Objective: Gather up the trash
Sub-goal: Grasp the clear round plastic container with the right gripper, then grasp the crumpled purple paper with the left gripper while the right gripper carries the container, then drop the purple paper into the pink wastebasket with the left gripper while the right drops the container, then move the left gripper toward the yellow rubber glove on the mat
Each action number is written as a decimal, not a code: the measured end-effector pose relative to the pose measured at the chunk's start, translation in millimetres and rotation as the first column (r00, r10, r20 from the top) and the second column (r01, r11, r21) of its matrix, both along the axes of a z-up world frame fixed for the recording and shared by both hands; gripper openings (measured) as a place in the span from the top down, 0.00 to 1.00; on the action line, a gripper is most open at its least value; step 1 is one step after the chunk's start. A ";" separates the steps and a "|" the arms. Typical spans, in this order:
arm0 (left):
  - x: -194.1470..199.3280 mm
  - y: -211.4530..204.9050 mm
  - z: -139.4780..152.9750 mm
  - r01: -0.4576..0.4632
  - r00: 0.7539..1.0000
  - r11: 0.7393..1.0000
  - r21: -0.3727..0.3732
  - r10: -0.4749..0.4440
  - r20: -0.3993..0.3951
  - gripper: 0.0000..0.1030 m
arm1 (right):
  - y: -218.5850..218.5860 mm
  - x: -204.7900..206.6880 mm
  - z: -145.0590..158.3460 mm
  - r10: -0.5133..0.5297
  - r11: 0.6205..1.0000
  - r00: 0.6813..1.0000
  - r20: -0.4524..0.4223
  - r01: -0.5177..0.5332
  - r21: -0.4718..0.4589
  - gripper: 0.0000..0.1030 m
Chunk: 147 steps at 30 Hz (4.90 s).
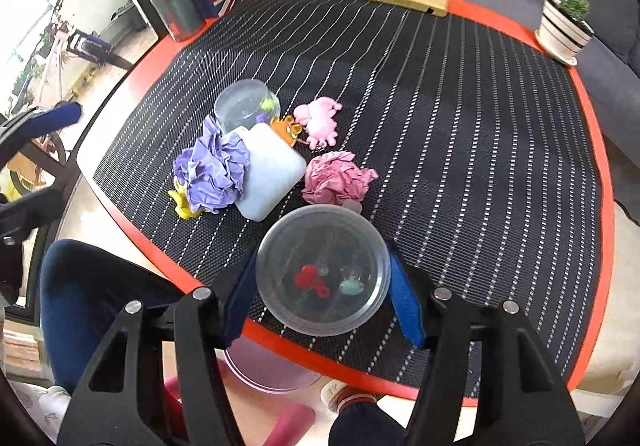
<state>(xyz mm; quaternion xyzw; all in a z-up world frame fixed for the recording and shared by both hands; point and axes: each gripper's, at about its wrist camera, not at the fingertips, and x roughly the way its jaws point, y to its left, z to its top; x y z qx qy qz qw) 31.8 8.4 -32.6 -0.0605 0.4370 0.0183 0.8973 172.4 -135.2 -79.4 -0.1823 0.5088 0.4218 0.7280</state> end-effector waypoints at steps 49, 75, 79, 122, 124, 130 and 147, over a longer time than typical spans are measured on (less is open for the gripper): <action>52.7 -11.3 -26.7 0.083 0.991 0.996 -0.031 -0.086 -0.101 0.64 | -32.1 2.4 24.2 -0.057 0.995 0.998 0.030 0.055 0.083 0.42; -68.9 -49.6 1.2 0.091 0.996 0.995 -0.028 -0.091 0.027 0.64 | -65.8 -119.7 39.2 0.037 0.985 0.998 0.054 -0.046 0.168 0.42; -80.4 -56.6 -0.3 0.106 0.994 0.994 -0.031 -0.105 0.030 0.64 | -65.4 -134.6 29.4 0.064 0.985 0.997 0.036 -0.069 0.160 0.42; -92.6 -73.0 3.1 0.157 0.986 0.985 -0.067 -0.152 0.068 0.09 | -92.8 -120.2 40.4 -0.038 0.979 0.998 0.046 0.028 0.202 0.08; -93.5 -71.9 2.8 0.150 0.987 0.986 -0.066 -0.146 0.068 0.08 | -92.1 -121.0 39.8 -0.037 0.979 0.998 0.045 0.027 0.201 0.07; -94.4 -68.3 2.2 0.135 0.989 0.989 -0.065 -0.130 0.070 0.08 | -89.9 -122.3 38.0 -0.033 0.979 0.999 0.034 0.026 0.203 0.05; -78.4 -53.2 0.8 0.088 0.994 0.996 -0.029 -0.086 0.060 0.08 | -82.9 -105.8 43.3 -0.046 0.978 0.998 0.045 0.035 0.206 0.05</action>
